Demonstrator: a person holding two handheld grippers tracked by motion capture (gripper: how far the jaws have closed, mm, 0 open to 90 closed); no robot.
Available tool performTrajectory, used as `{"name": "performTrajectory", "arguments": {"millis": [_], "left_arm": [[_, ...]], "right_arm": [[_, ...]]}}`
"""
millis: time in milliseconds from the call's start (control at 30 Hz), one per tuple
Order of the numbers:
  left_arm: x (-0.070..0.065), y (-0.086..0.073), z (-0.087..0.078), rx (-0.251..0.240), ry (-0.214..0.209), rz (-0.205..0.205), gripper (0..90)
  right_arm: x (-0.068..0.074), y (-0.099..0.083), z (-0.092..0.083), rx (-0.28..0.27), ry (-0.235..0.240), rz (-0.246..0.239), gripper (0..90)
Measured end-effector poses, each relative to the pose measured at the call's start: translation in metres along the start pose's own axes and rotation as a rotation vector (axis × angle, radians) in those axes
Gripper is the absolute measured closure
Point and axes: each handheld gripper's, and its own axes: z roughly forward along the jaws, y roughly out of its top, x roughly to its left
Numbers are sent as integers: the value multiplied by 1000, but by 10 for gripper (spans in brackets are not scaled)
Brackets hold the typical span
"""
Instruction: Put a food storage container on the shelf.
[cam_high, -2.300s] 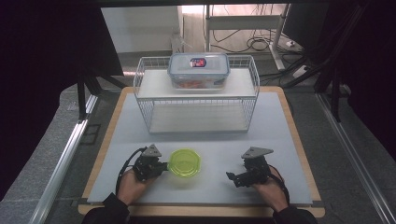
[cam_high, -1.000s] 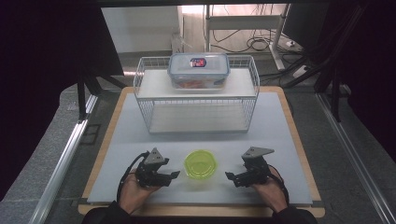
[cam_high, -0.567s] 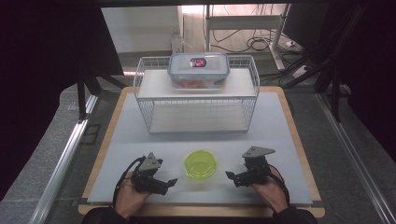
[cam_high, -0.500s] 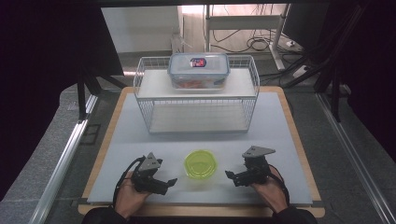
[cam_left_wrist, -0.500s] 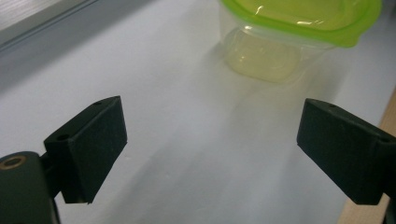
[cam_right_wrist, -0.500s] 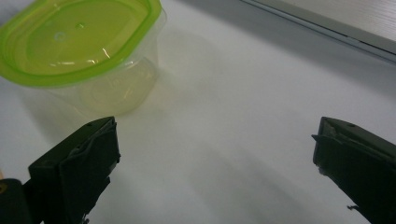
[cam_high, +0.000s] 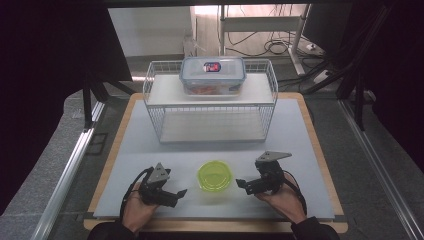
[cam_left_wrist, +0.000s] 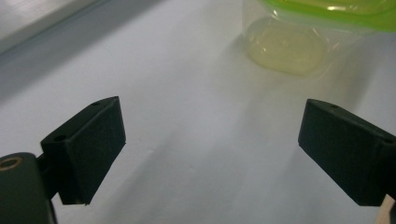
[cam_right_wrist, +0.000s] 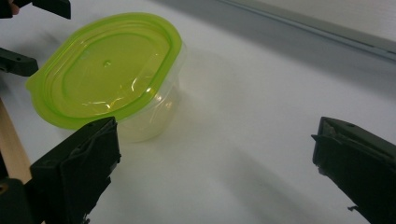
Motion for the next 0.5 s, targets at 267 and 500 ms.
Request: {"name": "performTrajectory", "arguments": {"millis": [267,500], "left_arm": [[-2,1,0,-1,-1,8,89],[-2,1,-1,-1,-2,18,89]], "right_arm": [[-2,15,10,3,104,64,295],[-2,32,29,54,187,122,464]]}}
